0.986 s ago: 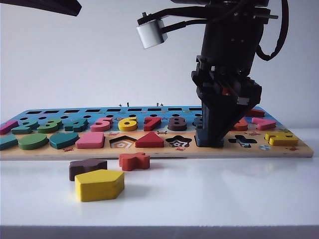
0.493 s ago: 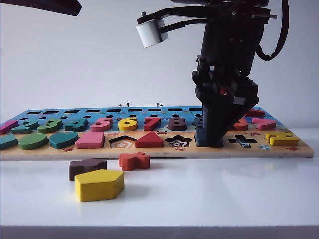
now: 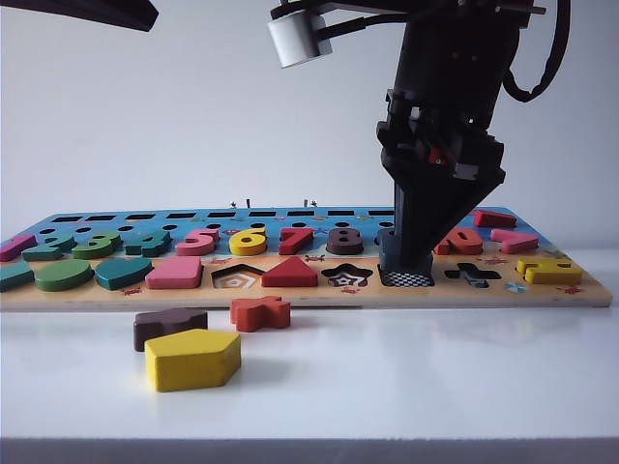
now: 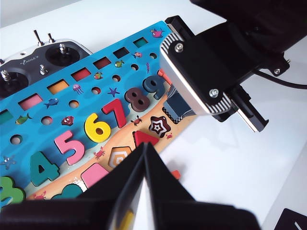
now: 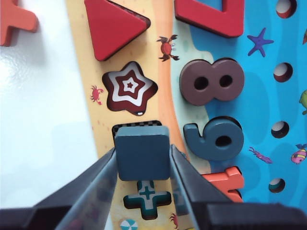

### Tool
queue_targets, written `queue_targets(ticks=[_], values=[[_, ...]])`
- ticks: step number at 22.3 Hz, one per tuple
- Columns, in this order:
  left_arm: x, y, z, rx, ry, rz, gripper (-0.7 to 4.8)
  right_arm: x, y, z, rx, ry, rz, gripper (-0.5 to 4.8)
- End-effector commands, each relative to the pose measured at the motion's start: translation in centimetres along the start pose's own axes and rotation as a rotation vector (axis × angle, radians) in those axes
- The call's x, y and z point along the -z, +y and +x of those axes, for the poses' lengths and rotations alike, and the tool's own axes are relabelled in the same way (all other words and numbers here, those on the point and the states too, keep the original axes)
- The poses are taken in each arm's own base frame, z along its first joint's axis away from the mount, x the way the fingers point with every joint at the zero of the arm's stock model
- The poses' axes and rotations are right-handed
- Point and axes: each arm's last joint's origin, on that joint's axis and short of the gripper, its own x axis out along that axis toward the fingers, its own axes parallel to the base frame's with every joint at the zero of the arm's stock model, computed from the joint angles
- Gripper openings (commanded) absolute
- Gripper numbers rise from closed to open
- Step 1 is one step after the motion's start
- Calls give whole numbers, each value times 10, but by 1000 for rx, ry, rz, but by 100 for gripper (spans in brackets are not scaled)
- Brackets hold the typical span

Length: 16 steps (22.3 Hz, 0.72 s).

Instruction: Insert the cube into the slot.

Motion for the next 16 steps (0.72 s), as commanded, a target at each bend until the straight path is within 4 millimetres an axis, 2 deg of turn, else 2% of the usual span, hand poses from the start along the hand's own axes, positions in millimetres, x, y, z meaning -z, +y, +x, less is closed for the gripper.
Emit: queue_targets(ticks=[1,5,13,16], values=[[-2,0,0,-1,-16,8,17,-1,-1,-5,1,-27,23,156],[-2,0,0,-1,-16,8,17,0,-1,-5,-14,-28,33,169],[-2,0,0,-1,-16,8,17,0,0,-4,-36,-32,50,273],[-2,0,0,-9,-17,8,17,1,-1,-4,-3,-5,53,281]])
